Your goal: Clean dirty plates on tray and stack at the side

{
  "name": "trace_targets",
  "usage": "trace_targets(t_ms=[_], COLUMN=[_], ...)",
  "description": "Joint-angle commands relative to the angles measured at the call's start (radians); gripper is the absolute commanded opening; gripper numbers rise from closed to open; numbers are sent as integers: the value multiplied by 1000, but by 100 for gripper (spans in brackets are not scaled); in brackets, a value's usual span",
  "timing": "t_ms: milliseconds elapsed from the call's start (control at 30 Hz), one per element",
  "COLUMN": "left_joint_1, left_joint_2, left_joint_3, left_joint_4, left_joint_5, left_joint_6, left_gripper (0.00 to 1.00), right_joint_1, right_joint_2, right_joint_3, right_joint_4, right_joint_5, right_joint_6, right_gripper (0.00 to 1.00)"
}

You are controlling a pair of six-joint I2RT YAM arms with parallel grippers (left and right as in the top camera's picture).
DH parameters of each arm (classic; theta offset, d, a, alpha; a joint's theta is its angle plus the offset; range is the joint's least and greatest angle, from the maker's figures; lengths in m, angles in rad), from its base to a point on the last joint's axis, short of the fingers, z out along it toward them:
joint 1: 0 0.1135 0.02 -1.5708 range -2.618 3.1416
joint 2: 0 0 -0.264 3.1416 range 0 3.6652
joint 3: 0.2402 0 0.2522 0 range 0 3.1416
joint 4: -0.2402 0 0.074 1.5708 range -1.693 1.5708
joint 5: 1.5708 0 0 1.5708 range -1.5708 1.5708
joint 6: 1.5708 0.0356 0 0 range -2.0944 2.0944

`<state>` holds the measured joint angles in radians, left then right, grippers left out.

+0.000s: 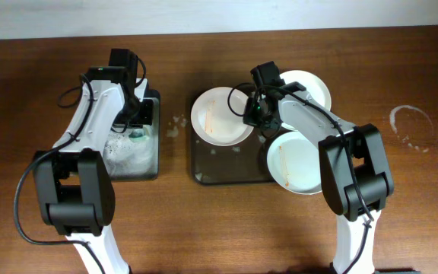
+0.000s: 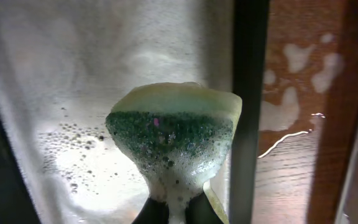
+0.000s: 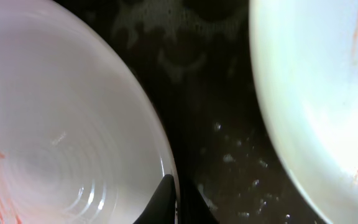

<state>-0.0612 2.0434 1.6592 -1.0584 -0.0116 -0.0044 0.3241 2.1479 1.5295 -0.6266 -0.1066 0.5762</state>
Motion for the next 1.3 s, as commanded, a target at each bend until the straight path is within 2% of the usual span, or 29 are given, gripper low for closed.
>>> trace_targets(t_ms=[0,167,400,667,967,1267], left_joint_1=[10,36,31,31,-3,-69], left_joint_2=[-4,-4,-6,-7,-10,-91], left_joint_3=[18,18,18,18,18,71], left_joint_4=[0,-2,-23,3,3,56], left_joint_5=[31,28,177,123,129,140], left_joint_6=[-10,-29,-25,19,51,73], left_gripper=[1,1,1,1,1,1], right_joint_1=[3,3,2,2,1,-6], right_joint_2=[19,19,19,19,19,19], right_joint_3=[-4,-4,-4,-4,-4,-4], right_joint_4=[-16,-24,-28,-40,-66,-121], right_joint_5=[-36,-68,-151,-148,-148,-148], right_joint_6=[-22,-22,-49,-106,-143,-149], right_gripper=[4,4,4,4,4,4])
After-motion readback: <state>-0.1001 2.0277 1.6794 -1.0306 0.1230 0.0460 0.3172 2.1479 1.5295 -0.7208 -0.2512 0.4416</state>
